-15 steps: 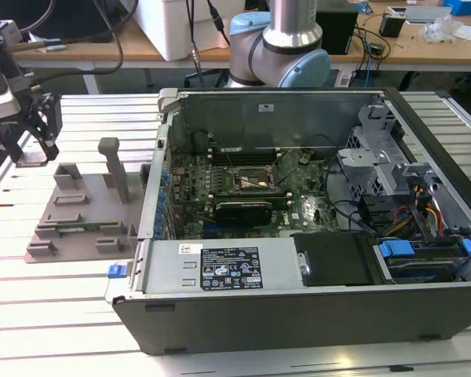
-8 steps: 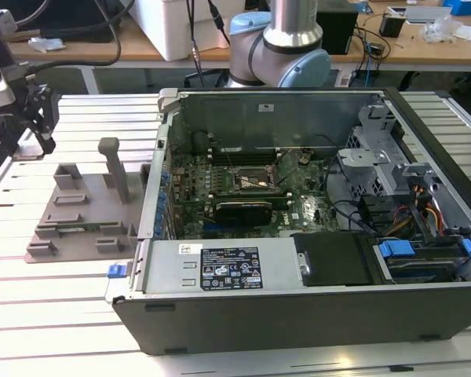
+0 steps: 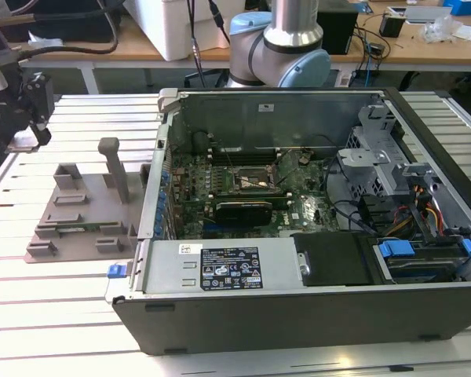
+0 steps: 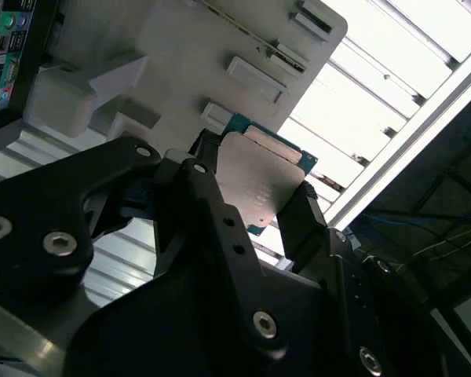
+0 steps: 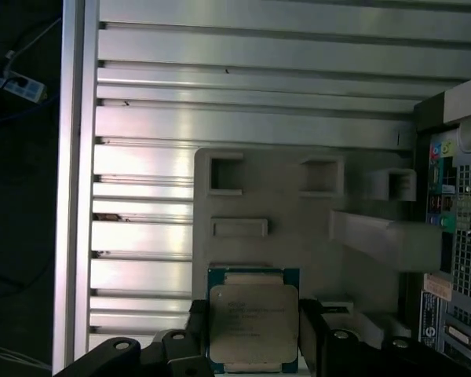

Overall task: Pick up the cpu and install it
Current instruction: 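Pick up the cpu and move it towards the insertion slot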

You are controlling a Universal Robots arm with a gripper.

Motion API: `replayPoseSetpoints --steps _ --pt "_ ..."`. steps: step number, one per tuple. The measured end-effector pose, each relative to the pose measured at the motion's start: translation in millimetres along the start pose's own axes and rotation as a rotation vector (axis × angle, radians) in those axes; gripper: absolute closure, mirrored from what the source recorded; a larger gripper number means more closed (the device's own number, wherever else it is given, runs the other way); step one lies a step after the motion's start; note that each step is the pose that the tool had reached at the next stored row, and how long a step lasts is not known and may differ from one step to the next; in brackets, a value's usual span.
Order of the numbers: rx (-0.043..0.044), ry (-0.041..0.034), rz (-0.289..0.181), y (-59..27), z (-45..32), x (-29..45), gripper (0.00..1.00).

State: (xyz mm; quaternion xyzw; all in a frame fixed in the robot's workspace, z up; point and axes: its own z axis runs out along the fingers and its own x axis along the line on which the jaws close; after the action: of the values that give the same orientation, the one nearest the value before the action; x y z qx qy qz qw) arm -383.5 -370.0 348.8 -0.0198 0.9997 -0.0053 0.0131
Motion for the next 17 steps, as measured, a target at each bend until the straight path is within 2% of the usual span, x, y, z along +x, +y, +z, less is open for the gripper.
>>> replayPoseSetpoints --steps 6,17 --pt "0.0 0.0 0.0 -0.2 -17.8 -0.5 0.46" --pt "0.0 0.0 0.0 -0.4 -37.8 -1.0 0.46"
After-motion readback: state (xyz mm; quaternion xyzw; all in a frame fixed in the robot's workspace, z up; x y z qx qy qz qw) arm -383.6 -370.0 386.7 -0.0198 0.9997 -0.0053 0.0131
